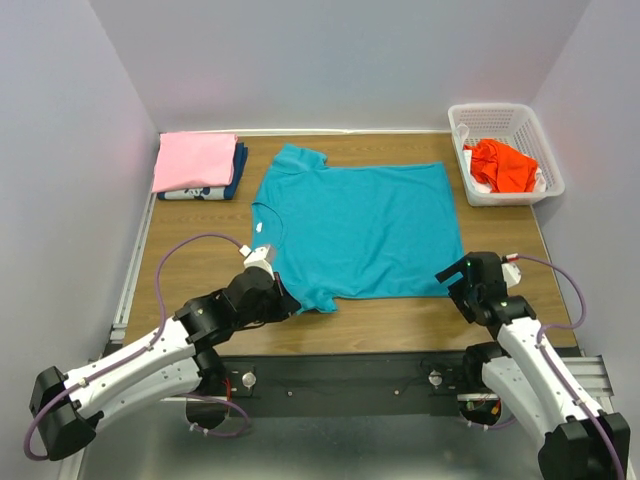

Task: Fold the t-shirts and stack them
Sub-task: Fold the tshirt

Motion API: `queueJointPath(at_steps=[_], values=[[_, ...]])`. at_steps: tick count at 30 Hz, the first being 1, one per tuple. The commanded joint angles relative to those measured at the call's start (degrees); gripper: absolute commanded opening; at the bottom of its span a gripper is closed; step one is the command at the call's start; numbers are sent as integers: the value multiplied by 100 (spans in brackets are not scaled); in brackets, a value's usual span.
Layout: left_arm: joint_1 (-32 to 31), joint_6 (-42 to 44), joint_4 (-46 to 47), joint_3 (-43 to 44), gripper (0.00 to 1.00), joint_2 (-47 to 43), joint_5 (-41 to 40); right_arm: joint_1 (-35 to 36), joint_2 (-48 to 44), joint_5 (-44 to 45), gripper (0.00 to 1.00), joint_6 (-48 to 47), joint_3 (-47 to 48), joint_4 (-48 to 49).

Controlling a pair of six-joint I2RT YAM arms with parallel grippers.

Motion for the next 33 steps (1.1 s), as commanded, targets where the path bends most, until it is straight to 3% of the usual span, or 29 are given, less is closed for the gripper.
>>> queueJointPath(at_steps=[1,9,12,16,26,28,30,33], values=[[-44,-97,99,-129,0,-212,-349,-38,103,642,100,428,-95,-130],[-44,-44,82,-15,0,-142,-507,-29,473,914,95,402,-166,159],[-44,-62,20,29,0,-72,-595,-38,525,1090,87,350,-192,256],[-36,-123,29,-6,0,-2,-736,-38,709,1389,64,376,-148,327],[-36,-211,-129,90,0,95,-894,-29,1632,1556,62,297,-78,661],[-36,-229,-155,90,0,86,-912,-38,1703,1521,51,340,-139,784],[-36,-264,-182,125,0,86,-947,-29,1738,1477,31,323,-157,845],[-36,-273,-252,187,0,78,-1026,-38,1660,1477,22,209,-139,846]])
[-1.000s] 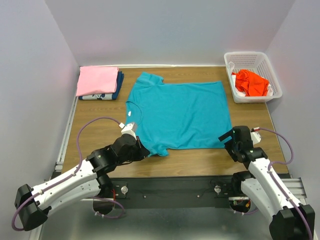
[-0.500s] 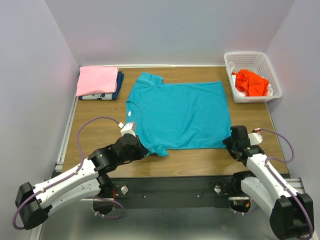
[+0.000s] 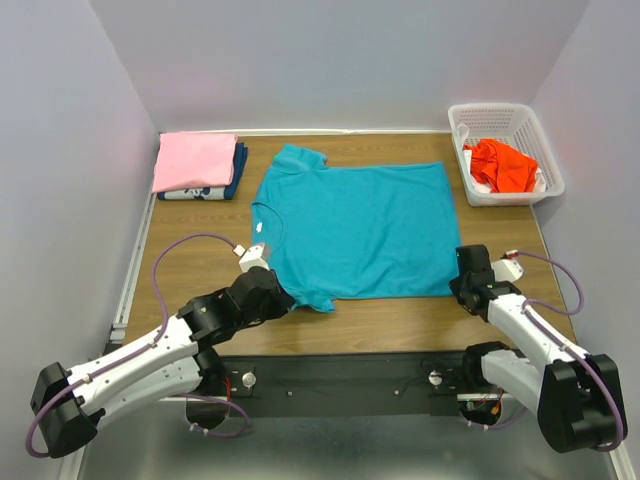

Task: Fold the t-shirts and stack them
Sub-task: Fold the tshirt

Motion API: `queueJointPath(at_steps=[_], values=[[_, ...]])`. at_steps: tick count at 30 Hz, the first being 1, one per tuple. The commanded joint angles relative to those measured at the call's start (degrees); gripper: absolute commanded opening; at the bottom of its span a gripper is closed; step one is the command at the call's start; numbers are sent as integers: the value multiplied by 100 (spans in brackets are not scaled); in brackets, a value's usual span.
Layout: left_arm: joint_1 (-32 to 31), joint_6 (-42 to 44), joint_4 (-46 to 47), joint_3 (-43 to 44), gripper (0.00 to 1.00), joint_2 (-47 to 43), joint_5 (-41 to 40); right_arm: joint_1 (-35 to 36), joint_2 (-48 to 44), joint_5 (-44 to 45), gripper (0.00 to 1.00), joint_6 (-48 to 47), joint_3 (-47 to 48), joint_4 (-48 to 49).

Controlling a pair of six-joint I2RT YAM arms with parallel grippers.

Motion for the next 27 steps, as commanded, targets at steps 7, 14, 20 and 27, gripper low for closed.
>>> queueJointPath(at_steps=[7,14,20,27], values=[[-27,-107,-312,402,0,14,-599,-29,-460,36,1,-399,-109,-81],[26,-10,-154,595,0,181,-809,-29,-690,-104,1,-988,234,-81],[324,253,127,789,0,480,-1073,-38,-515,36,1,-1182,708,-81],[1001,832,636,1026,0,884,-1004,-38,127,-16,1,-1376,1209,59]])
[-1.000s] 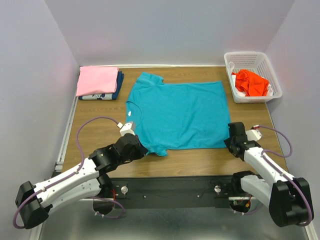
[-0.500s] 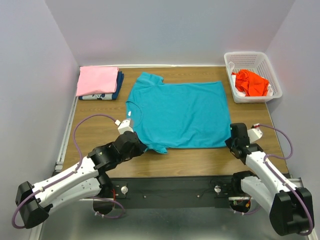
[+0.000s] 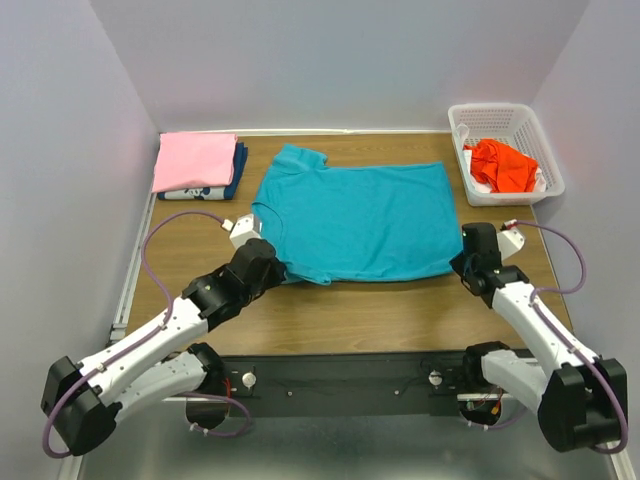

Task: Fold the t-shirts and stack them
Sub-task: Fold the tshirt

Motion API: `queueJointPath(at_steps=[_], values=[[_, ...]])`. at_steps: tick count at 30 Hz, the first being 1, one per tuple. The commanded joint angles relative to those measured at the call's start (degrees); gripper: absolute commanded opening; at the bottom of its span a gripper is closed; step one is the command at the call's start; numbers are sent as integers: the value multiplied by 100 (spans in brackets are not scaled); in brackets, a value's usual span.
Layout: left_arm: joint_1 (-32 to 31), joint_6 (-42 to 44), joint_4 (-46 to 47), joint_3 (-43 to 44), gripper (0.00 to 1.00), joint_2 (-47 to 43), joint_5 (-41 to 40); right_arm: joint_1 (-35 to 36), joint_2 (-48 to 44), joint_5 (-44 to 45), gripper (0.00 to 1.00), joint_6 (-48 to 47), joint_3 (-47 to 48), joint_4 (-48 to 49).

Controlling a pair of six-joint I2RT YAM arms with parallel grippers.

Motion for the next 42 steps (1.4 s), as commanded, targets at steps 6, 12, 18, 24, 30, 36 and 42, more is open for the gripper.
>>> queueJointPath(at_steps=[6,12,18,24,30,36,42], values=[[780,1013,772,560,0,924,3,-29,799,64,1,-174,769,353],[1150,1426,1044,991,0,1593,170,-29,1282,178,1,-261,1122,415],[1466,1664,1264,1211,0,2042,222,-38,1818,187,1,-411,1614,477],[1669,1831,1528,1395,0,2516,452,-29,2249,231,1,-420,1948,494],[1853,1945,1598,1711,0,3139,513,-38,2574,381,1,-429,2132,521],[2003,1963,1642,1826,0,3465,530,-38,3049,399,1,-526,2458,547],[2135,1998,1748,2054,0,4001,662,-29,3629,398,1,-613,2792,556]])
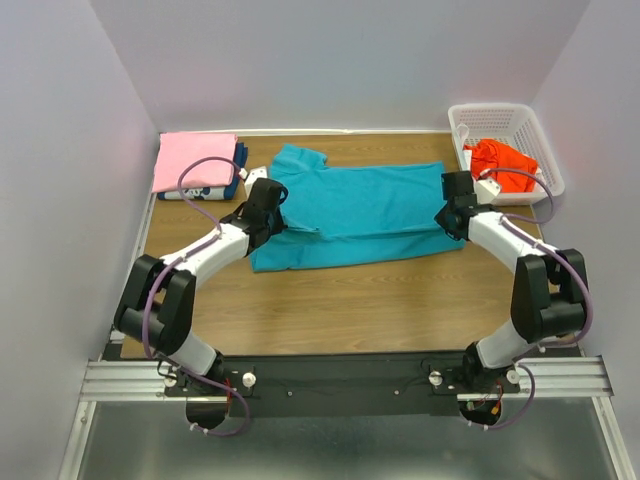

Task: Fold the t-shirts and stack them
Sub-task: Fold the tshirt

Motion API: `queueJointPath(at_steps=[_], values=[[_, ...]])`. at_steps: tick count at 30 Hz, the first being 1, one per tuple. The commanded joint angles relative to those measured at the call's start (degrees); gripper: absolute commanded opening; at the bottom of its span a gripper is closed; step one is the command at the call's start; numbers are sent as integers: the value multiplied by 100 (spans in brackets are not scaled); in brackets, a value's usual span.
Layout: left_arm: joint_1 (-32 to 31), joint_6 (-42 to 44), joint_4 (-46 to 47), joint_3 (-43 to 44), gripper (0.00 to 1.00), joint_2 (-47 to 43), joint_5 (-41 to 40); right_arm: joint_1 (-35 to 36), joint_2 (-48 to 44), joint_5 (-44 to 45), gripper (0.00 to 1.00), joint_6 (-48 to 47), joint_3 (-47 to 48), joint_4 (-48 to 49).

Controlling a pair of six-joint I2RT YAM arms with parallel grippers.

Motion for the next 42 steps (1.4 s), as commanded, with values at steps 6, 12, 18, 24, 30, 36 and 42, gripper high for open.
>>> queueJointPath(at_steps=[6,12,18,24,30,36,42], values=[[275,24,183,431,29,759,125,-29,696,529,4,-233,573,34],[390,-11,113,608,93,654,124,-29,855,-375,47,-690,951,34],[320,-99,332,178,94,197,625,-20,732,-1545,100,-893,890,130],[83,-161,763,-227,94,100,1126,120,310,-1941,100,-946,364,253],[74,-90,895,115,95,653,1381,182,-50,-2029,100,-954,-103,367],[82,24,886,607,95,1373,1408,173,-200,-1836,100,-972,-174,376],[100,112,869,1099,95,1848,1267,173,-200,-1783,100,-998,-113,376]])
